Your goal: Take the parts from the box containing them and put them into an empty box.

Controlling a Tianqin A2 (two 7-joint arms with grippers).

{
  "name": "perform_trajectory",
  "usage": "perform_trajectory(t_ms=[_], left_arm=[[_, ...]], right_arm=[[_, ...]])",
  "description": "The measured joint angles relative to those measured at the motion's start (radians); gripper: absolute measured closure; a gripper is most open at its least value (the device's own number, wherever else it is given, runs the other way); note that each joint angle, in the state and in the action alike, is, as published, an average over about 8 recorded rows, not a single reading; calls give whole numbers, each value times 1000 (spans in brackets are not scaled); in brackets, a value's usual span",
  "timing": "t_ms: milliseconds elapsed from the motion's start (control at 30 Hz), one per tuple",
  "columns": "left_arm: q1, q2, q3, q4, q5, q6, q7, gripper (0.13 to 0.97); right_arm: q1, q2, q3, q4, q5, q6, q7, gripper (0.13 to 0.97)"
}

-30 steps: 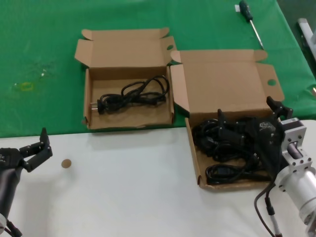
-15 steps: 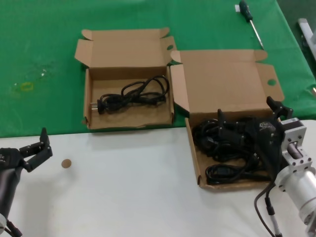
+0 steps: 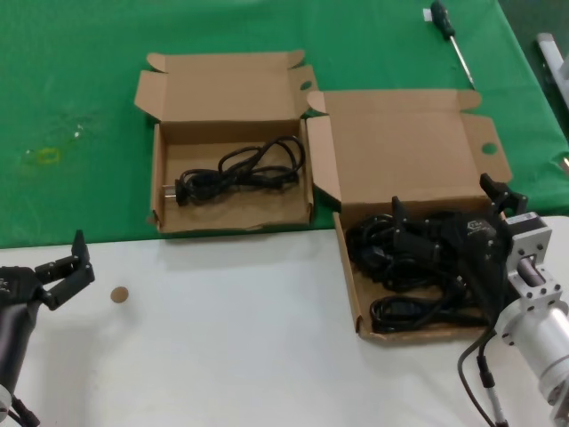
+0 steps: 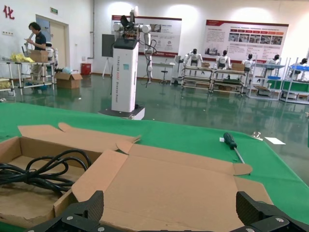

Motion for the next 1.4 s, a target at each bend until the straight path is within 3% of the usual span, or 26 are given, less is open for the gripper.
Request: perform_trajectory(t_ms=[1400], left_arm=[[0, 0, 0, 0, 0, 0, 0, 132]], right_arm=[[0, 0, 0, 0, 0, 0, 0, 129]])
